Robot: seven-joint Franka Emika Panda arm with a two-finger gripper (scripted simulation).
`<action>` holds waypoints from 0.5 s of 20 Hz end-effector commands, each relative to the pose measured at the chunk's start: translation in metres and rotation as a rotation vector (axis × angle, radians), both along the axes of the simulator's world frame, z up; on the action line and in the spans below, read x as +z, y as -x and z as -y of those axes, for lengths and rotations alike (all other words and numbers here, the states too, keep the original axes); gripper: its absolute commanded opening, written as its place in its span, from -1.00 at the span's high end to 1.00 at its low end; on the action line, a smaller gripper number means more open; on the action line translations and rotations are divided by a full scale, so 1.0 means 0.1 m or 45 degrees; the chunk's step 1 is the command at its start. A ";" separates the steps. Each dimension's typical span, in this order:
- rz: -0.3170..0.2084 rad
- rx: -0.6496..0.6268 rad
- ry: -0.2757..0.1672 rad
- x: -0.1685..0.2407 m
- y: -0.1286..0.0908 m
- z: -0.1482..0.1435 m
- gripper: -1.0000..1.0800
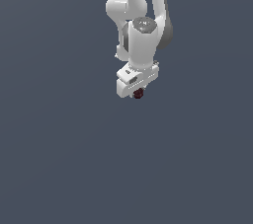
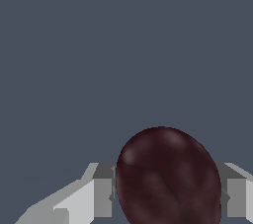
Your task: Pick up the object and move it to a goal position.
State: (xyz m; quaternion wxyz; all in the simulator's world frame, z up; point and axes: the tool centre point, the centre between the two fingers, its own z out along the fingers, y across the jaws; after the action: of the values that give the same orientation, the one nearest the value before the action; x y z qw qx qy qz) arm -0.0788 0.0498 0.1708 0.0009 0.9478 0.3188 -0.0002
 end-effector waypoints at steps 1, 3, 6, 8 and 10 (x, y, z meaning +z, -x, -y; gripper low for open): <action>0.000 -0.001 0.000 0.24 -0.03 -0.20 1.00; 0.000 0.000 0.000 0.41 -0.06 -0.36 1.00; 0.000 0.000 -0.001 0.64 -0.11 -0.56 1.00; 0.000 0.000 -0.001 0.77 -0.13 -0.67 1.00; 0.000 -0.001 -0.001 0.88 -0.16 -0.76 1.00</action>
State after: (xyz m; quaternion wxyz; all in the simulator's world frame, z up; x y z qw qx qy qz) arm -0.0648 0.1185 0.2494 0.0004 0.9477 0.3192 0.0002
